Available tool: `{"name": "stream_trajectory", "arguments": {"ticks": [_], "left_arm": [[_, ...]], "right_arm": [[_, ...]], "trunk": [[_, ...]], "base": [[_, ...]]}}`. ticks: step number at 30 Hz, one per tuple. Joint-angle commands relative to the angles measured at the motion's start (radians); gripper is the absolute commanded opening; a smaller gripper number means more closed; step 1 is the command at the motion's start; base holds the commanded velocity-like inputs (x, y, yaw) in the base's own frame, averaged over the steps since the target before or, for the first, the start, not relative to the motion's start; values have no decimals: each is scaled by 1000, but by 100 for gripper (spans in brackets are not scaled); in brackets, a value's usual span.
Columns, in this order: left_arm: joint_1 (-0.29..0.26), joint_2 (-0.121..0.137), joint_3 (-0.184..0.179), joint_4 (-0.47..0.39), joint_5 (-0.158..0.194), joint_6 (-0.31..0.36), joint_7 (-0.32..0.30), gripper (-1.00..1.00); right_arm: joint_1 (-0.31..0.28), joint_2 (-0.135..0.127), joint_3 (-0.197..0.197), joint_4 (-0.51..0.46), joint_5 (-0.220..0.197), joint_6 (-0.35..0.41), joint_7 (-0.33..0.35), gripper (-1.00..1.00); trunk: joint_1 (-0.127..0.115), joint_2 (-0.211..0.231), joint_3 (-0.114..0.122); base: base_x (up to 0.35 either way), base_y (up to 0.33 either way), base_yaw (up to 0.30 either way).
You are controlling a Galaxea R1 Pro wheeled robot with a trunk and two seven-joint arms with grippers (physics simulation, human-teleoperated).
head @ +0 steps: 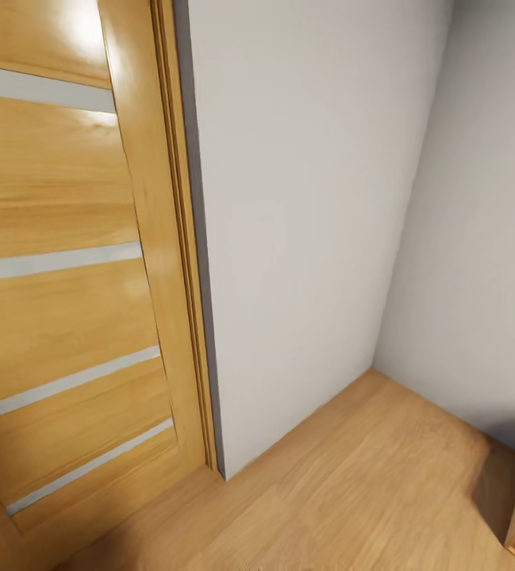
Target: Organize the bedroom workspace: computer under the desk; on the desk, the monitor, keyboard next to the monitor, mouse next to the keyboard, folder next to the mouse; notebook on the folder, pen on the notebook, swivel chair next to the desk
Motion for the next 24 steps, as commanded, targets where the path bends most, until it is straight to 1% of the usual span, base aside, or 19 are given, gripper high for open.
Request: {"name": "stream_trajectory", "arguments": {"ticks": [1,3,4,6,7,10,12,15,19,22,24], "left_arm": [[-1,0,5,0,5,-3,-1,100],[0,2,8,0,5,-3,-1,100],[0,6,19,0,6,-3,-1,100],[-1,11,49,0,5,-3,-1,100],[-1,13,84,0,4,-3,-2,100],[-1,14,116,0,3,-1,-3,100],[-1,14,122,0,3,0,-3,100],[-1,14,128,0,2,0,-5,100],[0,14,130,0,2,-1,-5,100],[-1,14,130,0,1,-2,-5,100],[-1,14,130,0,1,-2,-5,100]], "right_arm": [[0,0,1,1,0,-3,-1,100],[0,0,1,1,0,-3,-1,100],[0,0,1,1,1,-3,-1,100],[0,0,1,1,1,-3,-1,100],[0,0,2,1,1,-3,-1,100],[0,-1,2,1,3,-3,0,100],[0,-1,2,1,5,-2,0,100],[0,-2,2,0,23,-2,0,100],[0,-2,2,1,61,-3,-1,100],[0,-2,2,2,74,-3,-1,100],[0,-2,2,1,75,-3,-1,100]], "trunk": [[-1,-1,-1],[-1,-1,-1],[-1,-1,-1],[-1,-1,-1],[-1,-1,-1],[-1,-1,-1],[-1,-1,-1],[-1,-1,-1],[-1,-1,-1],[-1,-1,-1],[-1,-1,-1]], "base": [[-271,-212,280],[-267,-222,280],[-259,-235,280],[-248,-246,280],[-224,-267,280],[-155,-267,280],[-71,-188,280],[-29,-77,280],[-9,-23,280],[-11,-4,280],[-61,-1,280]]}}
